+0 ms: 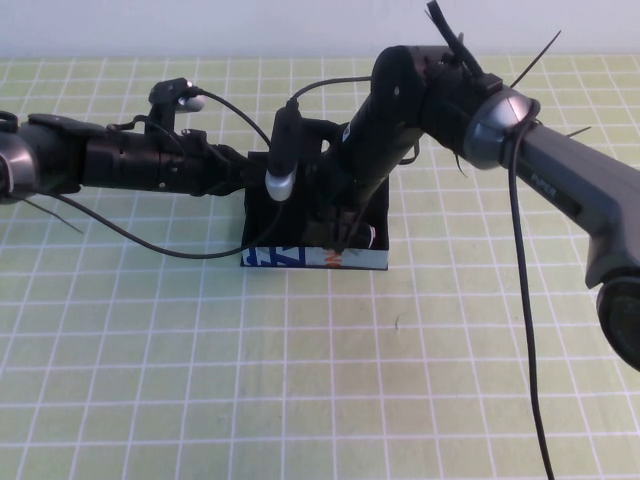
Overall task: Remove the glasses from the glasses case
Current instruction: Pick up the glasses from the glasses case
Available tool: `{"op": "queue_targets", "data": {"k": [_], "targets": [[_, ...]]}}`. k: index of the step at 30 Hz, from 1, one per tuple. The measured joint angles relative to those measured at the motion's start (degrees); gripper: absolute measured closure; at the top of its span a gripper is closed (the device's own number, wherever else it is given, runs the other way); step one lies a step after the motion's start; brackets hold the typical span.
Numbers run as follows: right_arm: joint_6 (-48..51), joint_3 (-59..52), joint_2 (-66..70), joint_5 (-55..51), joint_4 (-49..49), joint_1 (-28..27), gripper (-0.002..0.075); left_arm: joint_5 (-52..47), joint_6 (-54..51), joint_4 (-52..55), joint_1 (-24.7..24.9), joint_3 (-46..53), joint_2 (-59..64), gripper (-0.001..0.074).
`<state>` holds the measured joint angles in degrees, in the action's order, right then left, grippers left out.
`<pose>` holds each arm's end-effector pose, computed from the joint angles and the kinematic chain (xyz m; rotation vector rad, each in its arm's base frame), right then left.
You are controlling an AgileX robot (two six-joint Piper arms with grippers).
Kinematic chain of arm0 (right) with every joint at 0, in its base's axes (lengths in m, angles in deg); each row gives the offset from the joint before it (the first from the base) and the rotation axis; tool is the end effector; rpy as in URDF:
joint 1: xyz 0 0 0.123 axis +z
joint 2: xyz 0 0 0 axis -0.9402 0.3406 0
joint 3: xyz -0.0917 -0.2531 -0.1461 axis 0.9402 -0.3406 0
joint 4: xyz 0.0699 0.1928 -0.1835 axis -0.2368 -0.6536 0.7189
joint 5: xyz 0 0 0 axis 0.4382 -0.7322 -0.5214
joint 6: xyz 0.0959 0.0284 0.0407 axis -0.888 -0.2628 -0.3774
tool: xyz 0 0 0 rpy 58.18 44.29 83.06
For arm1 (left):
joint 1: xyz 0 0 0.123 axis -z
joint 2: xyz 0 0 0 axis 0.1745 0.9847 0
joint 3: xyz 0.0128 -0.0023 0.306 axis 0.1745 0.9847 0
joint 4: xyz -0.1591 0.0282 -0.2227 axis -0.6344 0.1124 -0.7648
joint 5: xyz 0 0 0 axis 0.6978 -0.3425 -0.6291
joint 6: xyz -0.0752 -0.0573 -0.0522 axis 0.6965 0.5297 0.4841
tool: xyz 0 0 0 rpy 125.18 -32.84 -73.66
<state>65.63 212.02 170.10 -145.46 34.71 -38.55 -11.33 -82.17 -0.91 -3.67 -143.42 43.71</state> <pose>0.4650 0.3121 0.2179 -1.8304 1.9486 0.1759 0.5030 -0.1408 0.1655 0.6416 2.1169 -1.0468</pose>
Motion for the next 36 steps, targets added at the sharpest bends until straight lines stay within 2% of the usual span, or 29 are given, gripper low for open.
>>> {"op": "queue_targets", "data": {"k": [11,36], "targets": [[0.1,0.0,0.6,4.0,1.8,0.0,0.0450,-0.4,0.0,0.0,0.0,0.0,0.0,0.0739],[0.1,0.0,2.3,2.4,1.7,0.0,0.0449,-0.8,0.0,0.0,0.0,0.0,0.0,0.0739]]}}
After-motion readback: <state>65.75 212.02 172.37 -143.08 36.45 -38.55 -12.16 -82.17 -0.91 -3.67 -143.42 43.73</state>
